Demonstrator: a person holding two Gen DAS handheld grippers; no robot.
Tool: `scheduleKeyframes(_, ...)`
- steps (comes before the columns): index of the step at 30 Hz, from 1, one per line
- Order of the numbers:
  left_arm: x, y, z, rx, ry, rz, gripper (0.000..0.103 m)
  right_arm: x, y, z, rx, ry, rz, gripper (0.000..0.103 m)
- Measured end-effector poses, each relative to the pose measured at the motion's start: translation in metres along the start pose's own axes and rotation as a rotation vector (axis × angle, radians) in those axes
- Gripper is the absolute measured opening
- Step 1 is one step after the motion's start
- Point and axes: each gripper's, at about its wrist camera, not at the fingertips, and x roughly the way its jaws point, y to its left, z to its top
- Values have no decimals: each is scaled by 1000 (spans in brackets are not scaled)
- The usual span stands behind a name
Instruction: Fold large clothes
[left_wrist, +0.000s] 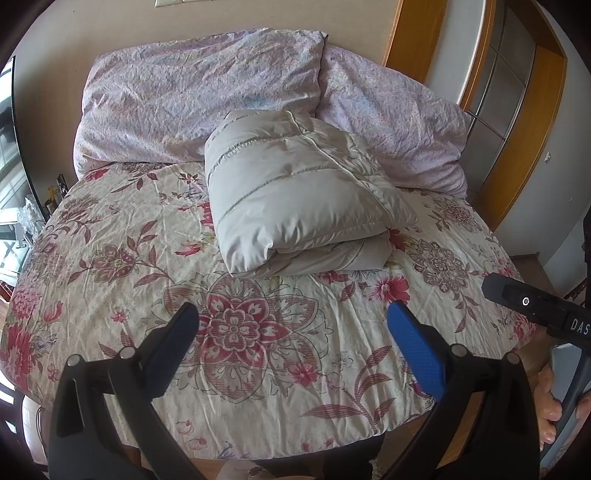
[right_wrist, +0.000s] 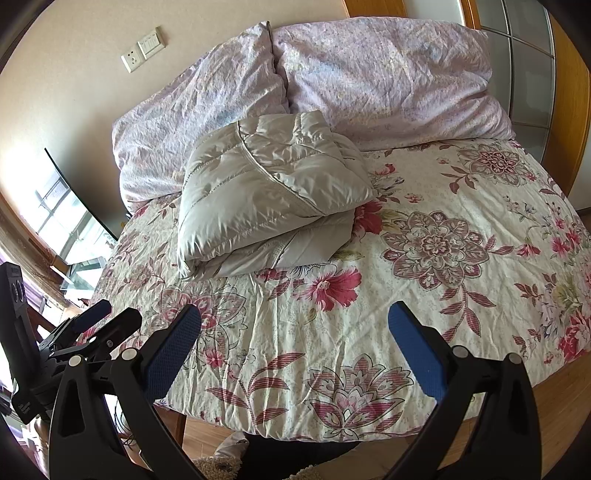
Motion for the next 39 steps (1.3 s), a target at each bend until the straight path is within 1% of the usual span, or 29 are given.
scheduleKeyframes(28,11,0,-1,-2,13,-1,101,7,-4,0,1,15,5,102)
scheduleKeyframes(39,15,1,0,-3,20,-21,101,9,-5,0,2,17,6,102)
